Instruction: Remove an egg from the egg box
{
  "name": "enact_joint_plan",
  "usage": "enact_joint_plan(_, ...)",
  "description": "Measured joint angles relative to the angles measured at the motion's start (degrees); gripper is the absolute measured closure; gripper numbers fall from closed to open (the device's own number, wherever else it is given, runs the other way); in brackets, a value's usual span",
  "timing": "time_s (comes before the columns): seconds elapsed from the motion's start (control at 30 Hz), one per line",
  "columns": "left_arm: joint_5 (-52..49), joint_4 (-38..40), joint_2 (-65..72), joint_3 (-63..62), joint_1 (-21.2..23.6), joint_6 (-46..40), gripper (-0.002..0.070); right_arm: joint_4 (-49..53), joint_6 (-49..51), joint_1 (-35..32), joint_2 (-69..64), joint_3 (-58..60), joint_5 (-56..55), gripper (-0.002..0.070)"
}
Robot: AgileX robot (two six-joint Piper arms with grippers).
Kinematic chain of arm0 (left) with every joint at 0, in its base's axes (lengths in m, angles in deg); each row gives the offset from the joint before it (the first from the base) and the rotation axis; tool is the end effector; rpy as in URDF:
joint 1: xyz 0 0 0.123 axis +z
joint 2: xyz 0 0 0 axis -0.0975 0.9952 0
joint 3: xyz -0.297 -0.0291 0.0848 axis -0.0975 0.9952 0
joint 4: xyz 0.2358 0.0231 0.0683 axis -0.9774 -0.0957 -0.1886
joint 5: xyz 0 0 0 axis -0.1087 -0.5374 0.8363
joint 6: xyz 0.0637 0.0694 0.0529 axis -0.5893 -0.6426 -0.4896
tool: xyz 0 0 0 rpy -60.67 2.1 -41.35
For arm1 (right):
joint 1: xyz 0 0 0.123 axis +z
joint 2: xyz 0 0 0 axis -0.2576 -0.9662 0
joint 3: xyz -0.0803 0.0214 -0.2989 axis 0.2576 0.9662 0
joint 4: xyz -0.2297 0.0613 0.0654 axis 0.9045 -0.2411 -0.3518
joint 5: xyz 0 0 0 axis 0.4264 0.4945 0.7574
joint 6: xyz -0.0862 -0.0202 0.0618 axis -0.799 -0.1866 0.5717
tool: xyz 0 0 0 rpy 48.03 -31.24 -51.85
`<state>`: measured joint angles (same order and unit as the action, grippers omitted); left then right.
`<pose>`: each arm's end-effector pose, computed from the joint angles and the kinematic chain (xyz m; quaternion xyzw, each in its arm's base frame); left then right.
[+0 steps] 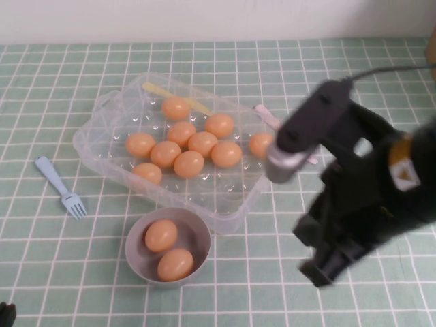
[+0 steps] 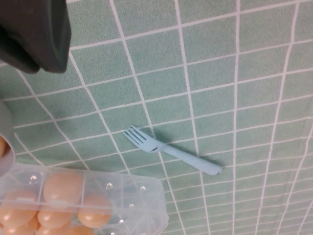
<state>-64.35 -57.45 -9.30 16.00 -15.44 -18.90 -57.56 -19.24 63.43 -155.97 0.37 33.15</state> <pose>0.0377 -0.0072 0.1669 0.0986 0.7981 -0.0327 0.5935 0.1640 0.1945 0.3733 -0.4093 0.8709 0.1333 0.2374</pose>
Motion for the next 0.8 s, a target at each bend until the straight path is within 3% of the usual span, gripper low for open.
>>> enact_joint_plan(0.2, 0.0, 0.0, 0.0, 0.0, 0.0, 0.0, 0.0678, 0.3, 0.0, 0.0, 6.7, 6.0, 3.7, 0.0691)
enact_joint_plan(0.57, 0.0, 0.0, 0.0, 0.0, 0.0, 0.0, 0.0678, 5.1, 1.2, 0.0, 8.3, 6.5, 7.5, 0.0692)
enact_joint_plan(0.7, 0.0, 0.0, 0.0, 0.0, 0.0, 0.0, 0.0678, 5.9, 2.1, -2.3, 9.8, 7.9, 3.7, 0.0693)
enact_joint_plan(0.8, 0.0, 0.0, 0.0, 0.0, 0.0, 0.0, 0.0678, 5.5, 2.1, -7.7, 14.4, 13.2, -3.7, 0.0693)
